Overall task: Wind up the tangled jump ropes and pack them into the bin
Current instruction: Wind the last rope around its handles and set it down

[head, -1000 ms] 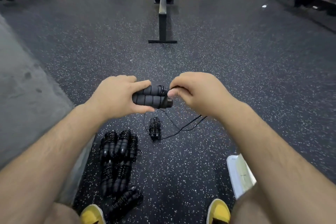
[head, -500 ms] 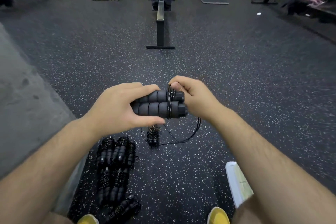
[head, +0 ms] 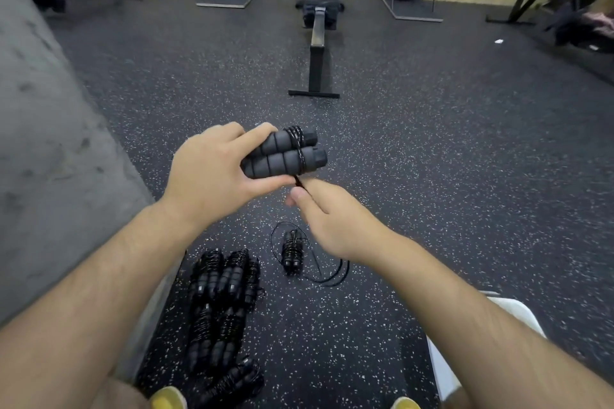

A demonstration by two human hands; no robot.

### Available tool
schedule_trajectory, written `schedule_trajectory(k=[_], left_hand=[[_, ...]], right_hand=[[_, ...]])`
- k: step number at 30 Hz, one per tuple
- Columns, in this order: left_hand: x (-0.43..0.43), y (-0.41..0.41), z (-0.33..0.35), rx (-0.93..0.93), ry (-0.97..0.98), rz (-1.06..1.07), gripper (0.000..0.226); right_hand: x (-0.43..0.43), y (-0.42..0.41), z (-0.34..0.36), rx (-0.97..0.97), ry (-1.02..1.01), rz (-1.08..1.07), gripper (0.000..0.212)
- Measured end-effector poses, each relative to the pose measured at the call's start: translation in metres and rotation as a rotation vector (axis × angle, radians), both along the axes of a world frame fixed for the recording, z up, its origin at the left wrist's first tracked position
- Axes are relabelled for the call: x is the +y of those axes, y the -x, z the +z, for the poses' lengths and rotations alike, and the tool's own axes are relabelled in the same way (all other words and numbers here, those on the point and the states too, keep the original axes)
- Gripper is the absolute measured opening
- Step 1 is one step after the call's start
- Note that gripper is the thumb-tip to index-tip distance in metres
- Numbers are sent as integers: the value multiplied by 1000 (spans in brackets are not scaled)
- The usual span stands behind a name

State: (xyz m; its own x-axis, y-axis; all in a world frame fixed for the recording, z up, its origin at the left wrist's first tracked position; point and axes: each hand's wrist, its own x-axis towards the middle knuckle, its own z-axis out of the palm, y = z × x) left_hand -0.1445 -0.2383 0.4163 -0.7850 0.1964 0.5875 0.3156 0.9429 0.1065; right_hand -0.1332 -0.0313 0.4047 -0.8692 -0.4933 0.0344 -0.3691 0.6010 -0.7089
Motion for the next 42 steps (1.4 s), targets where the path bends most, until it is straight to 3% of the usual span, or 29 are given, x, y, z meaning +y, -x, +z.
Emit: schedule_trajectory(k=[6, 15, 21, 28, 34, 39, 42], left_hand=[[-10, 14, -8, -34, 100, 44, 71], [2, 22, -19, -69, 209, 26, 65], [9, 20, -21, -142, 265, -90, 70], [15, 6, -17, -293, 170, -348, 76], [22, -12, -5, -400, -85, -445, 77], [30, -25, 6, -406, -251, -432, 65], [29, -26, 7, -372, -376, -347, 61]], right_hand=[[15, -5, 12, 137, -131, 39, 33], [34, -4, 22, 444, -260, 93, 26], [42, 11, 20, 561, -271, 35, 26], [61, 36, 18, 337, -84, 9, 6], [62, 46, 6, 270, 117, 10, 18], [36, 34, -4, -92, 310, 58, 18], [18, 36, -17, -11, 144, -31, 19]])
